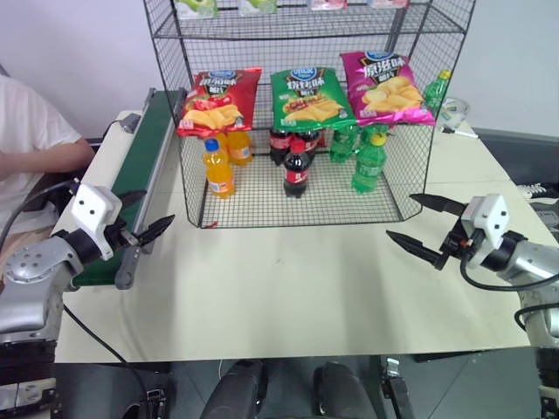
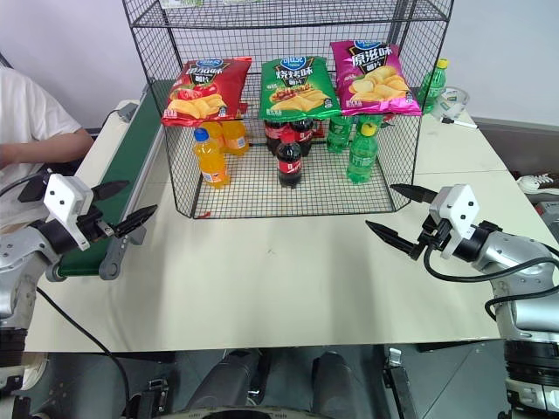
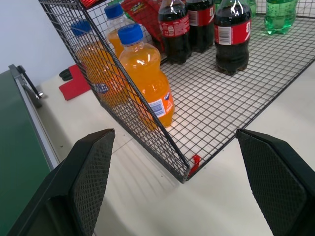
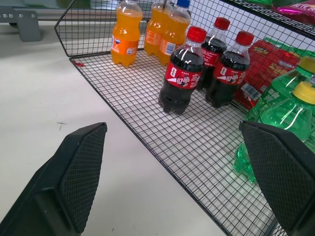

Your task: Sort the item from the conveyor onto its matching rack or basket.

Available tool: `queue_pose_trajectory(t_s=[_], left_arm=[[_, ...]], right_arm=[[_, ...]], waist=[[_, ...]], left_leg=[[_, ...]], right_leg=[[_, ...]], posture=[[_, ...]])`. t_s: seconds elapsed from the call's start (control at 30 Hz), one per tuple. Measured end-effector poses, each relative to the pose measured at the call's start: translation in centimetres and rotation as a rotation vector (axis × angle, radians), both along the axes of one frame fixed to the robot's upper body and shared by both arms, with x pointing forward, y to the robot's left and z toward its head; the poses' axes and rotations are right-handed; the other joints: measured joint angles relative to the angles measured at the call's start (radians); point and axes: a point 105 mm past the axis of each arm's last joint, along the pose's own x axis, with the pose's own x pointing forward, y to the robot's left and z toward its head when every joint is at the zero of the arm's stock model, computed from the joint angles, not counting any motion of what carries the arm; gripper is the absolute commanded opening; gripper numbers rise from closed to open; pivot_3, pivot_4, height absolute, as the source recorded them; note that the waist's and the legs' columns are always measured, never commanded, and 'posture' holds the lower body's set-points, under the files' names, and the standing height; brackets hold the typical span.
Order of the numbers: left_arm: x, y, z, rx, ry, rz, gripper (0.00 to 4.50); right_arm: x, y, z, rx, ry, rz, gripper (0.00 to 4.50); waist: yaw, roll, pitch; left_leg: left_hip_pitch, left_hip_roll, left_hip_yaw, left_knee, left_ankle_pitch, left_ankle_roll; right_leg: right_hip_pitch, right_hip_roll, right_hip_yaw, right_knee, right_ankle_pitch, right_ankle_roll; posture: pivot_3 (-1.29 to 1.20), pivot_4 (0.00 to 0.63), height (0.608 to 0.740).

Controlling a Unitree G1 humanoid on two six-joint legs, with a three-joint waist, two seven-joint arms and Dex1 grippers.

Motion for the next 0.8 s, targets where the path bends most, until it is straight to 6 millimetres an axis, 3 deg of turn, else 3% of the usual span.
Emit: queue_pose_trajectory(t_s=[0.8], left_arm=[[0.0,-0.23,-0.03,-0.001,-0.003,-0.007,4.12]], right_arm=[[0.01,-0.01,-0.03,-0.003,0.001,-0.001,4.5]], waist=[[0.0,0.0,0.0]], left_leg=[[0.0,0.0,0.0,0.0,0.0,0.0]], right_leg=[[0.0,0.0,0.0,0.0,0.0,0.0]], posture=[[0.0,0.15,0.74]])
